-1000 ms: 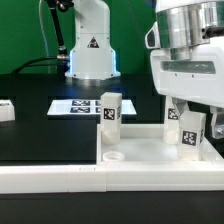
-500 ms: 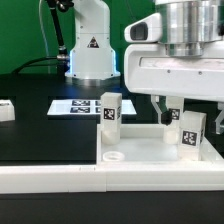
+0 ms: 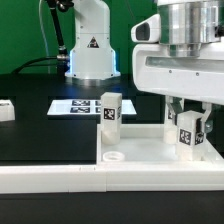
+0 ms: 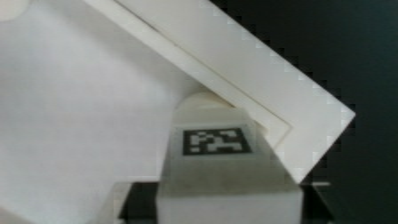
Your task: Assemble square table
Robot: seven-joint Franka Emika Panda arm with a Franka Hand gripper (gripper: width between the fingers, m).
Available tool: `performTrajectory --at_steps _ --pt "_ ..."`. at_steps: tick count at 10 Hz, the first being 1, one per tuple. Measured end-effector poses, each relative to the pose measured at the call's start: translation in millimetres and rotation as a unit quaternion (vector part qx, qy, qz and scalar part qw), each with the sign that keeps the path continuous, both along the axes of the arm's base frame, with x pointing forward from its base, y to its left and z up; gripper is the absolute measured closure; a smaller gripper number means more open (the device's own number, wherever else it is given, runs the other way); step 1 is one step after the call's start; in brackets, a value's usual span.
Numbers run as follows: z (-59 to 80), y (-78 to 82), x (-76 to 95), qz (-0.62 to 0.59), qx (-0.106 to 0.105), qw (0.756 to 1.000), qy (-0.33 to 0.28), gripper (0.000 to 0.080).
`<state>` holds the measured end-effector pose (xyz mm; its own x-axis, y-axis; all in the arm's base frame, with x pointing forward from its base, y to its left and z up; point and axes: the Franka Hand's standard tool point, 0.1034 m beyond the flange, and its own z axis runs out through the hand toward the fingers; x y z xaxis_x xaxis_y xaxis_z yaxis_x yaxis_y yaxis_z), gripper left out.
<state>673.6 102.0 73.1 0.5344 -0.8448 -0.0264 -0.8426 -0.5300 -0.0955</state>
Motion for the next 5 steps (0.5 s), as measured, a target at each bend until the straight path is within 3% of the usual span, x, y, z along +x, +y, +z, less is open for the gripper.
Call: performTrajectory --at_steps 3,5 --pt "-0.3 0.0 0.8 -0.130 0.009 0.991 0.007 0.0511" --pt "-0.5 -0.9 2.7 -0.249 0.026 0.968 0.011 0.0511"
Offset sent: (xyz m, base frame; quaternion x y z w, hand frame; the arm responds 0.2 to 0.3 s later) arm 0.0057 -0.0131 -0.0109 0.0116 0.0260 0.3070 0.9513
